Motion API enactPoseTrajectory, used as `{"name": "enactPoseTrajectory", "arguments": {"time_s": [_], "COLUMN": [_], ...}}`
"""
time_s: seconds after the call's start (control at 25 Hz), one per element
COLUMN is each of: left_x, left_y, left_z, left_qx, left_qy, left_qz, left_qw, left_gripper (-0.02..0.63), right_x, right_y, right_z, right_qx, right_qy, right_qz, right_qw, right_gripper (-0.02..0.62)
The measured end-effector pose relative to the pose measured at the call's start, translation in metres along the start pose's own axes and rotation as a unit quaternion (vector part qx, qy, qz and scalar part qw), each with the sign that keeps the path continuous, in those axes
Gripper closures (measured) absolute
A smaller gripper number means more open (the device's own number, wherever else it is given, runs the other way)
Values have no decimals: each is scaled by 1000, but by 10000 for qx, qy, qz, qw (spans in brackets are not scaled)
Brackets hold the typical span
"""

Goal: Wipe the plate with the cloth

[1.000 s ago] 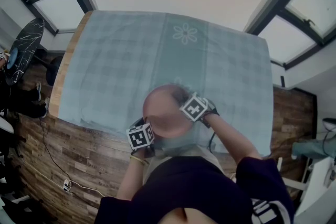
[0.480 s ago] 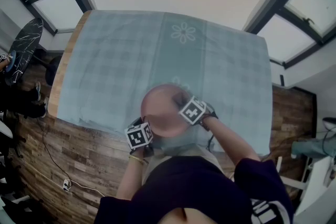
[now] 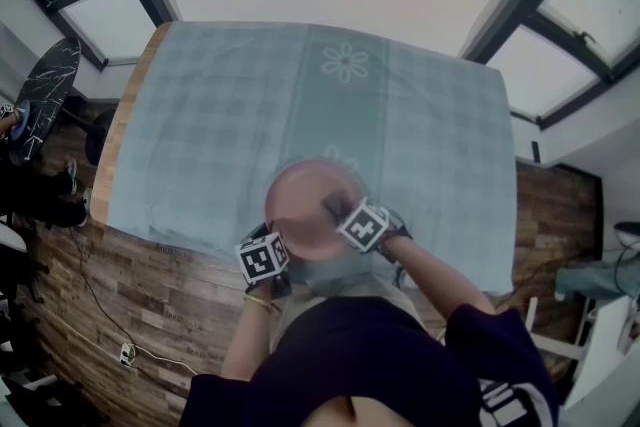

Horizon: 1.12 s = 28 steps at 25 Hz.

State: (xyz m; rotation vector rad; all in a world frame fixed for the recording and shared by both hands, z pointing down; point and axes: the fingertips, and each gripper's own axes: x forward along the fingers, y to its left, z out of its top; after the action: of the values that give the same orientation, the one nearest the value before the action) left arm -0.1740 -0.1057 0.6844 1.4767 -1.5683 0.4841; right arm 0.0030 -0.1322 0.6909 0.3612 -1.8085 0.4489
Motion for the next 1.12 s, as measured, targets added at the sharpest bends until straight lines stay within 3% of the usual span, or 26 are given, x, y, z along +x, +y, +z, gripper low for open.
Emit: {"name": "enactPoseTrajectory", "arguments": {"time_s": [0.36, 0.8, 1.12], "left_x": [0, -1, -4], "left_y": [-1, -1, 0], "left_z": [-1, -2, -1], "left_qx": [-2, 61, 124], "left_qy": [-8, -19, -52], "left_qz": [64, 152, 206], "left_qw": [10000, 9999, 9997], "left_gripper": [545, 545, 543], "right_x": [0, -1, -14], "right_y": [33, 46, 46], "right_z": [2, 7, 14], "right_qx": [-111, -122, 390], "right_qy": [-225, -432, -788], "right_qz": [322, 316, 354], "right_qw": [9992, 9985, 9955], "right_gripper": [563, 563, 563]}}
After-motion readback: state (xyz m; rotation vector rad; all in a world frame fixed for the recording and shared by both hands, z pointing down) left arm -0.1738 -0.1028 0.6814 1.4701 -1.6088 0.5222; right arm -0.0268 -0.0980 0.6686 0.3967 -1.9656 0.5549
